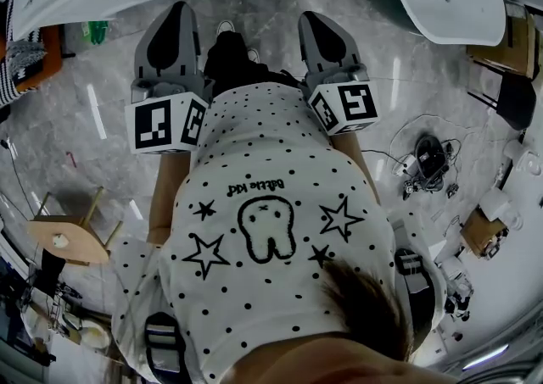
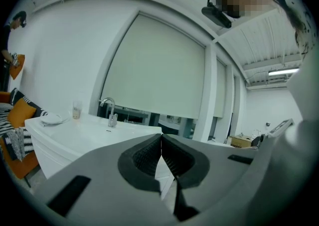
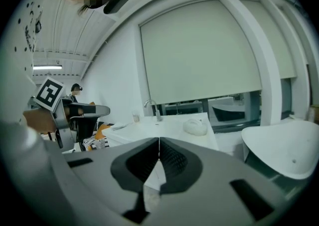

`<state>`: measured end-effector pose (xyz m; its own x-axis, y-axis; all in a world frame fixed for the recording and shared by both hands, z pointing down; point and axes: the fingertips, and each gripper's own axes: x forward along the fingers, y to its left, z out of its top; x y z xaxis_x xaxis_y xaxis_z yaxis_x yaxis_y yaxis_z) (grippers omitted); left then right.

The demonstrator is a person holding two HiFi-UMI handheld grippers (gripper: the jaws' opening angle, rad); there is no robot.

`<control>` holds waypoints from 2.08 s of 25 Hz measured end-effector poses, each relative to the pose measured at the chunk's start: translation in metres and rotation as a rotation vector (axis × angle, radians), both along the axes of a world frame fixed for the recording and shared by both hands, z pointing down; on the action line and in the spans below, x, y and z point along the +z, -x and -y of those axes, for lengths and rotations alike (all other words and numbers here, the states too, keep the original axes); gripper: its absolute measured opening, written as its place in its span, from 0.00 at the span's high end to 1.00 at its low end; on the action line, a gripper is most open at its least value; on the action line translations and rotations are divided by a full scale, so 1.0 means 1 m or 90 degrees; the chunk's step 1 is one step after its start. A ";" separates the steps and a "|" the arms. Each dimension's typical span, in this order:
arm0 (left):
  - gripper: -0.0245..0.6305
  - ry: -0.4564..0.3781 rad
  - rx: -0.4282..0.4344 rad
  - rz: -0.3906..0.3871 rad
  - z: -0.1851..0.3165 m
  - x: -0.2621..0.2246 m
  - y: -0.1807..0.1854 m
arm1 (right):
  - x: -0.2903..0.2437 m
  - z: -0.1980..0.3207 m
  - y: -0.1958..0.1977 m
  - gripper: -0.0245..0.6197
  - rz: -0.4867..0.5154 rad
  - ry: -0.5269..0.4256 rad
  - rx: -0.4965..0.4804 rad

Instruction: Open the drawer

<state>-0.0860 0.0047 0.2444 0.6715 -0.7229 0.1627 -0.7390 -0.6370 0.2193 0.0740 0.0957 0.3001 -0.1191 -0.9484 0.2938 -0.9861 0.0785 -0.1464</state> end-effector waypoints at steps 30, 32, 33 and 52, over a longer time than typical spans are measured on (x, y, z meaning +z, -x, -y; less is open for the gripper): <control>0.96 0.049 0.059 0.022 0.141 0.031 0.007 | 0.015 0.122 0.014 0.94 0.021 0.040 0.080; 0.96 0.053 0.056 0.021 0.139 0.031 0.007 | 0.015 0.123 0.012 0.94 0.023 0.040 0.081; 0.96 0.054 0.055 0.021 0.139 0.031 0.007 | 0.015 0.124 0.011 0.94 0.024 0.041 0.080; 0.96 0.036 0.037 0.002 0.125 0.008 -0.052 | -0.009 0.123 -0.051 0.94 0.004 0.011 0.051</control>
<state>-0.0335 -0.1206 0.2525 0.7121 -0.6717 0.2044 -0.7012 -0.6659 0.2549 0.1250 -0.0273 0.2907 -0.0458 -0.9499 0.3093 -0.9881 -0.0024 -0.1538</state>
